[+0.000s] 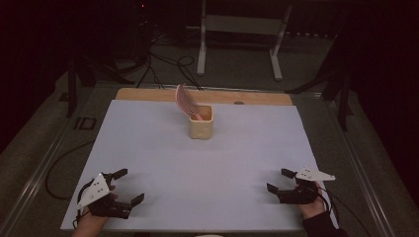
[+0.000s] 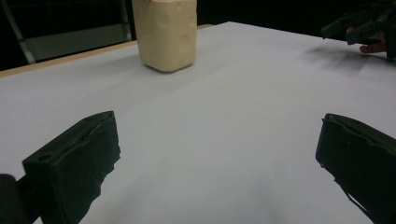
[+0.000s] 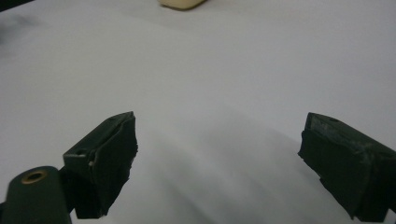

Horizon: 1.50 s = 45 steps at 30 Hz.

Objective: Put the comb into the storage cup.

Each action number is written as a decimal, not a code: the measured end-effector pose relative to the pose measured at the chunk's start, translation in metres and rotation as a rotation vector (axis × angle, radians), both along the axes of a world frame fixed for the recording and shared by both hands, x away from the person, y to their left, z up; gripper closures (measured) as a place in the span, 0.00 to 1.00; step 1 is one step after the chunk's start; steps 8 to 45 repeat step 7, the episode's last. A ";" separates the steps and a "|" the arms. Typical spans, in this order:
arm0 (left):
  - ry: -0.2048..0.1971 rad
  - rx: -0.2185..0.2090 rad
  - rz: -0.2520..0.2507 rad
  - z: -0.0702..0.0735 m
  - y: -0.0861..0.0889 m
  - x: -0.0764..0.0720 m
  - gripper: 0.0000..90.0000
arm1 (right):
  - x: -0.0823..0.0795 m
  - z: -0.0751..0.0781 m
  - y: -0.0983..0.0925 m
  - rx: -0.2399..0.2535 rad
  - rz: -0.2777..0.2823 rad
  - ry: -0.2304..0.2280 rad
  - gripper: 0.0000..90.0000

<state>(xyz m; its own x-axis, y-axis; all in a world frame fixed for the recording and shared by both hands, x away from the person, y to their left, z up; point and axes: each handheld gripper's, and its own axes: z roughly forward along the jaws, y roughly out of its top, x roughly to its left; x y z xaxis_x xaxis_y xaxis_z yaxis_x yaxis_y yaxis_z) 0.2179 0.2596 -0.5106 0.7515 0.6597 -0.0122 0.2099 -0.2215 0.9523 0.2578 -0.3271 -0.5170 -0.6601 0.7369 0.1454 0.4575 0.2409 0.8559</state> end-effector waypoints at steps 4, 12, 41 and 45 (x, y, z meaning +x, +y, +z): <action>0.000 0.003 -0.001 0.000 -0.001 0.001 0.00 | -0.001 0.001 0.001 -0.004 0.013 -0.011 0.12; -0.003 0.003 -0.001 0.000 0.000 0.000 0.00 | -0.002 0.002 0.002 -0.003 0.016 -0.015 0.14; -0.003 0.003 -0.001 0.000 0.000 0.000 0.00 | -0.002 0.002 0.002 -0.003 0.016 -0.015 0.14; -0.003 0.003 -0.001 0.000 0.000 0.000 0.00 | -0.002 0.002 0.002 -0.003 0.016 -0.015 0.14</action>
